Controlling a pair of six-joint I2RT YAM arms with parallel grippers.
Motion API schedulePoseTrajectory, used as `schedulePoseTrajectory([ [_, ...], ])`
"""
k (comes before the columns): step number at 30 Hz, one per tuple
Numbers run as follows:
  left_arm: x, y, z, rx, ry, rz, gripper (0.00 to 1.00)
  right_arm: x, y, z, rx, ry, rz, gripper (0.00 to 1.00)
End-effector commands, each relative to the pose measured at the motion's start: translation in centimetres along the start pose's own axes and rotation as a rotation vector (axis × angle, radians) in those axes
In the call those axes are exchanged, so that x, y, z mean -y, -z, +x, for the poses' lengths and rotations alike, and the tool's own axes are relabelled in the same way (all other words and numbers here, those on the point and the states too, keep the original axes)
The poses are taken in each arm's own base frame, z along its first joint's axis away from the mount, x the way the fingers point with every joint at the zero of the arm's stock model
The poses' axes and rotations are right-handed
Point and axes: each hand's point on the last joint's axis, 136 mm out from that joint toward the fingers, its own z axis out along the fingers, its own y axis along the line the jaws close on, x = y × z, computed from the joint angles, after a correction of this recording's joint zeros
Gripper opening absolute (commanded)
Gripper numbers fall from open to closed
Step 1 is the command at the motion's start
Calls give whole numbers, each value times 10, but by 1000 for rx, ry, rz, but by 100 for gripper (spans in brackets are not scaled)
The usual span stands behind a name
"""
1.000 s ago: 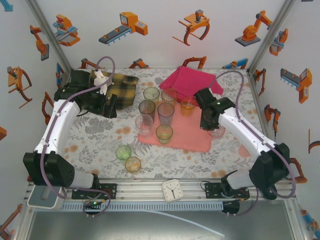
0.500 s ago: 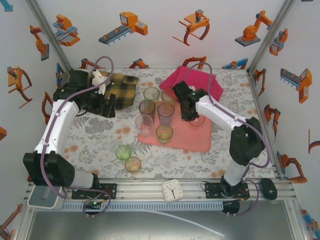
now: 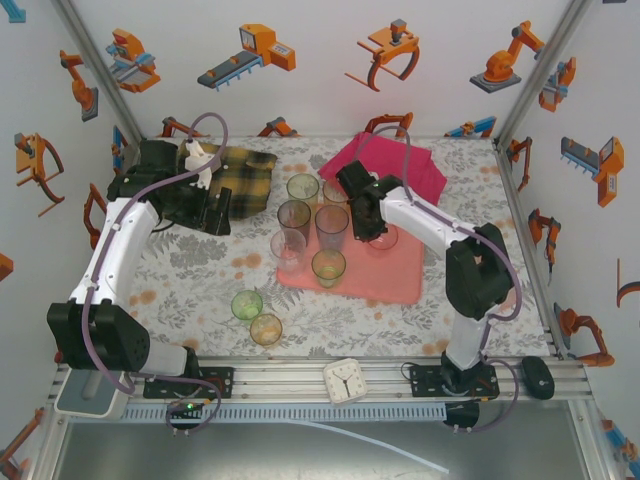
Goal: Place the glasses into the tray
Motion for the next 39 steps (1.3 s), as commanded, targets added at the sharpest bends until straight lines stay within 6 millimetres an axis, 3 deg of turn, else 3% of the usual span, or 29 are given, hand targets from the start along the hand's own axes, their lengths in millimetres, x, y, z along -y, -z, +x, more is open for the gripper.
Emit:
schedulePoseTrajectory([
  [1,-1,2,-3,2,15,2,97,-13,4,-16,38,6,-39,0],
  [13,-1,2,-3,0,16,4,97,-21,-1,-15,22,15,-58,0],
  [27,1,2,-4,3,17,15,97,-17,22,-11,50,23,-43,0],
  [39,2,0,-5,1,17,25,97,-15,12,-2,22,27,-30,0],
])
